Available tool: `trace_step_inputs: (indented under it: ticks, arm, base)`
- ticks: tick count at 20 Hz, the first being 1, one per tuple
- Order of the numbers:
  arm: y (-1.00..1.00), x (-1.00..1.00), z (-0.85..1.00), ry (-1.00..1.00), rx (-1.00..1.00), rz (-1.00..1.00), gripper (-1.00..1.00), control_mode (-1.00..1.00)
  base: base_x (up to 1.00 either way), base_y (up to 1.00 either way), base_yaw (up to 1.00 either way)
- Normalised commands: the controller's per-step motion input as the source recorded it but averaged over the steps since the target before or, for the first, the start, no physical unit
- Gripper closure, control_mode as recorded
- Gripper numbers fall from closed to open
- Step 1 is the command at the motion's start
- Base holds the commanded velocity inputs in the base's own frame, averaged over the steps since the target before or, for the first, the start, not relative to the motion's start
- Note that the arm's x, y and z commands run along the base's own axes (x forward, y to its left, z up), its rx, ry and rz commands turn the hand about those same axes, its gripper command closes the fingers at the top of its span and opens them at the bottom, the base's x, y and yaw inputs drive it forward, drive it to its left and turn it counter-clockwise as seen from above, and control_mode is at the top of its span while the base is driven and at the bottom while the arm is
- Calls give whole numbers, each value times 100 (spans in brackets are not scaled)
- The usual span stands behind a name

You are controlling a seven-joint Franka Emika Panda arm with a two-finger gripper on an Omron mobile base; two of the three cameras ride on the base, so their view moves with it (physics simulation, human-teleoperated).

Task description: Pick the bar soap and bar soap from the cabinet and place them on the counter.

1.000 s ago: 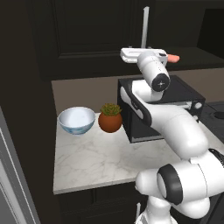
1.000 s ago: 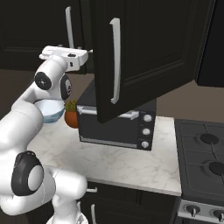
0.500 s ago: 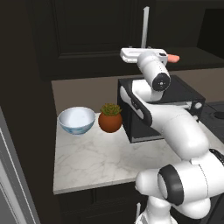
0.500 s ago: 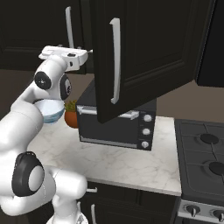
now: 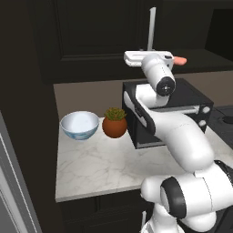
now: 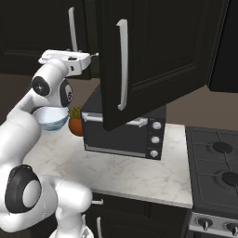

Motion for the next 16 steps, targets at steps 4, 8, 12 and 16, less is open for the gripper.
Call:
trace_step_inputs:
  ticks: [4, 8, 12, 16]
  arm:
    - [56, 0, -31, 7, 0, -7, 100, -100]
    - [68, 0, -31, 13, 1, -9, 100, -100]
    - [66, -6, -26, 19, 7, -3, 100, -100]
    - [59, -24, -31, 16, 8, 0, 100, -100]
  base:
    - [0, 0, 0]
    - [0, 0, 0]
    - [0, 0, 0]
    - [0, 0, 0]
